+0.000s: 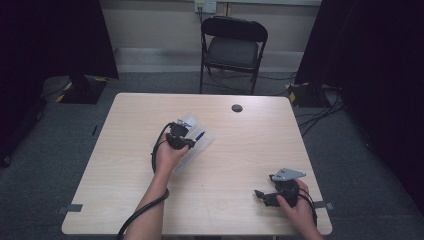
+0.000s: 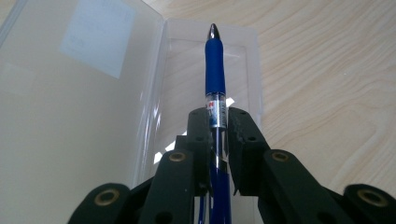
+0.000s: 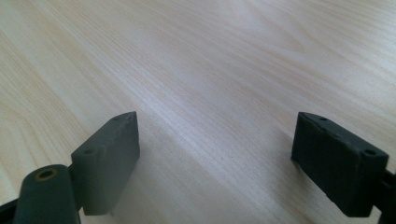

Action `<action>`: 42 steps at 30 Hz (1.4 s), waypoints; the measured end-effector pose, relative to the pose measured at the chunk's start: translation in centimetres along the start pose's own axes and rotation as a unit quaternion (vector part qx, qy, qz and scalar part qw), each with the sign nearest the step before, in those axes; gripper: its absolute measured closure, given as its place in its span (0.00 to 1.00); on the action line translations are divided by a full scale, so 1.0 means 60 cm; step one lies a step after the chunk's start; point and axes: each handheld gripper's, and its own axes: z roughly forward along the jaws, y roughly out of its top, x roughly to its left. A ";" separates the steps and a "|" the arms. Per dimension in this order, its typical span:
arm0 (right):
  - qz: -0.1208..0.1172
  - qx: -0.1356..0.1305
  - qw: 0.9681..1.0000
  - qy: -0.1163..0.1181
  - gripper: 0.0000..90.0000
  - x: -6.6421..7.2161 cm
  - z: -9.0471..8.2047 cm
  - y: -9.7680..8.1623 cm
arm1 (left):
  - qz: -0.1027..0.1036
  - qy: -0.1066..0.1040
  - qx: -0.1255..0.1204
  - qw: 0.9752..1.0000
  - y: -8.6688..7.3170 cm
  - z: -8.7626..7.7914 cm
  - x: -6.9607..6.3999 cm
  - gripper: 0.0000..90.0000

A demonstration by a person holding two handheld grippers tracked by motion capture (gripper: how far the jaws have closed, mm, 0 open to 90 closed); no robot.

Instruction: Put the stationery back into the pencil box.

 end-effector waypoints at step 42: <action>0.000 0.000 1.000 0.000 0.16 0.000 0.000 0.000 | -0.022 0.010 -0.007 1.000 -0.016 0.031 -0.001 0.88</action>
